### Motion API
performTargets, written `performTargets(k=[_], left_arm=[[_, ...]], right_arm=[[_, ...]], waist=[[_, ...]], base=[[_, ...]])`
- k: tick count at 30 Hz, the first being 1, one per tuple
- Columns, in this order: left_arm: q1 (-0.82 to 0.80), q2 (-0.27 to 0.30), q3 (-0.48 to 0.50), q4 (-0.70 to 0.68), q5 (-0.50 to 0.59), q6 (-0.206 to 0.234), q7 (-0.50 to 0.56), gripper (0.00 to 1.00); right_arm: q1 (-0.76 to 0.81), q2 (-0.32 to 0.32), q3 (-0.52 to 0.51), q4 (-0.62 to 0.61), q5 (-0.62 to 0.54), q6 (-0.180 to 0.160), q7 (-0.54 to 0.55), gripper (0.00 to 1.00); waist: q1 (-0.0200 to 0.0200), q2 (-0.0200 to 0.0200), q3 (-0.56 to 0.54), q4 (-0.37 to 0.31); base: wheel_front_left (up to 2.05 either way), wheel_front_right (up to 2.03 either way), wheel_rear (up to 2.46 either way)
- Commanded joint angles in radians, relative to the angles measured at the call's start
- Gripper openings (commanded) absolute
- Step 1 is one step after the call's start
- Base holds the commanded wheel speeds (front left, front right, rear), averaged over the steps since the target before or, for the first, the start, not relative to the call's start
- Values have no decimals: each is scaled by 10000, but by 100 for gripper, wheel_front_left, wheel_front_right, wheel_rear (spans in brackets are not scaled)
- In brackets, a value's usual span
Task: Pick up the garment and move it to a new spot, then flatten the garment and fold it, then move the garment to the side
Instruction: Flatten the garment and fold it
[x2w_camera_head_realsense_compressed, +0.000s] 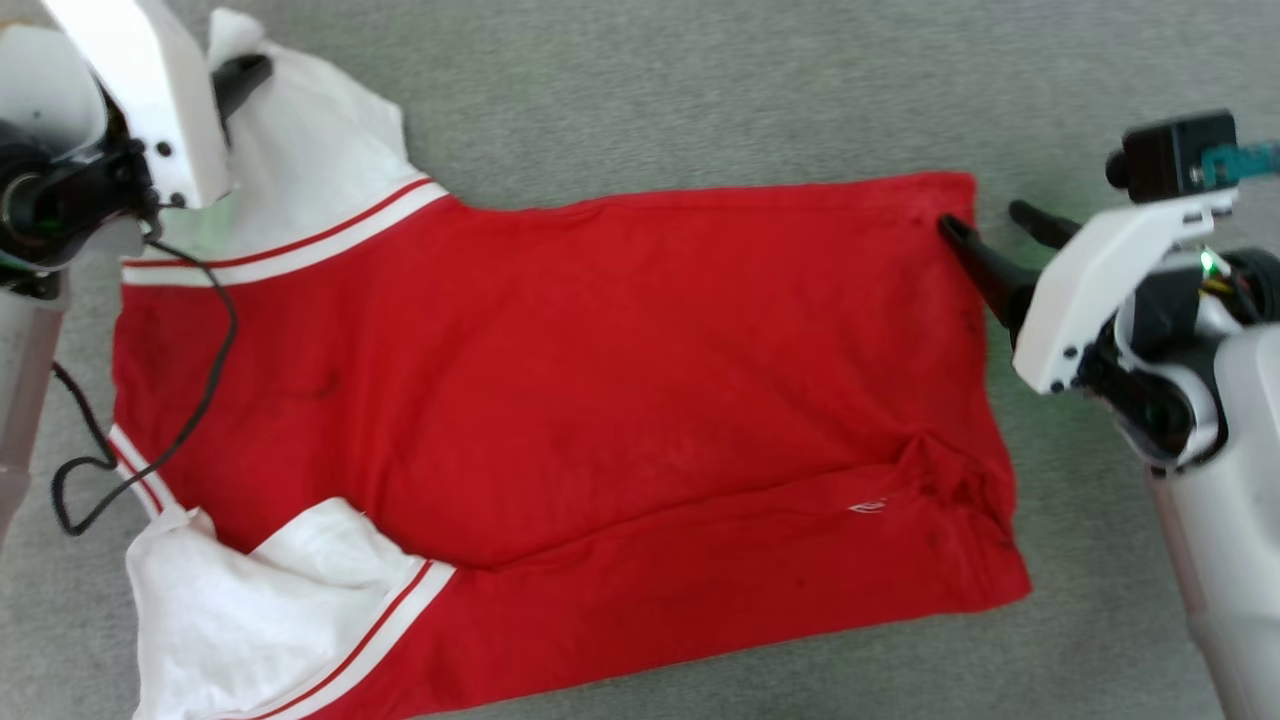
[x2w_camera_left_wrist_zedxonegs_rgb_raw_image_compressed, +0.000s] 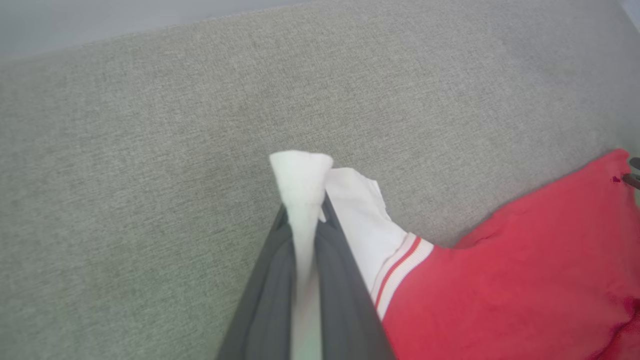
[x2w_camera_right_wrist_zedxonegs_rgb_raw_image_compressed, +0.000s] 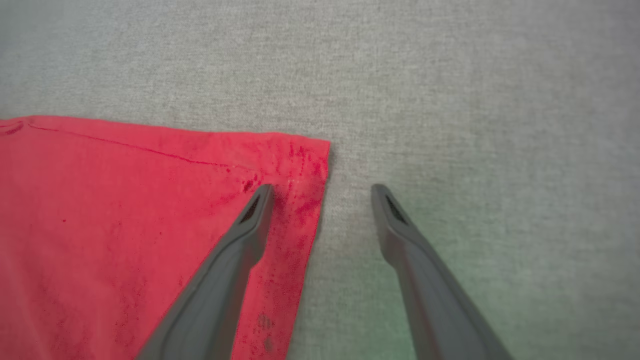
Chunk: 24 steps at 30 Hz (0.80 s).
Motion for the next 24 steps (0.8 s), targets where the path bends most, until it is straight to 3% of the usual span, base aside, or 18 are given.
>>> performTargets(k=[1, 5, 9, 10, 11, 14, 19, 24], left_arm=[[-168, -82, -93, -168, 108, -73, -113, 0], [-219, -185, -141, -356, 112, -129, -211, 0], [-52, -243, -183, -461, 101, -207, -385, 0], [24, -237, -177, -459, 78, -233, -431, 0], [97, -231, -168, -452, 64, -243, -501, 0], [290, -216, -122, -403, 17, -280, -719, 0], [759, -227, 102, -397, -102, -370, -1452, 0], [1701, -157, 359, -566, -234, -337, -2225, 0]], right_arm=[[-495, -118, 190, 343, 103, -4, 269, 100], [-987, -198, 560, 1073, 185, -4, 954, 100], [-1148, -140, 979, 2224, 311, -5, 2337, 100], [-1145, -113, 1025, 2422, 317, -4, 2663, 25], [-1182, -99, 1054, 2537, 330, -4, 2861, 0], [-1451, -190, 1037, 2481, 266, -4, 2930, 0], [-1750, -451, 825, 1764, 107, -2, 2168, 0], [-1120, -638, 546, 1030, -25, -4, 1535, 0]], waist=[[-1, 0, 195, 313], [-1, 0, 285, 517], [-1, 0, 261, 705], [-1, 0, 225, 738], [-1, 0, 185, 768], [-1, 0, 2, 852], [-1, 0, -527, 988], [-1, 0, -1345, 1137]], base=[[0, 0, 0], [0, 0, 0], [0, 0, 0], [0, 0, 0], [0, 0, 0], [0, 0, 0], [0, 0, 0], [0, 0, 0]])
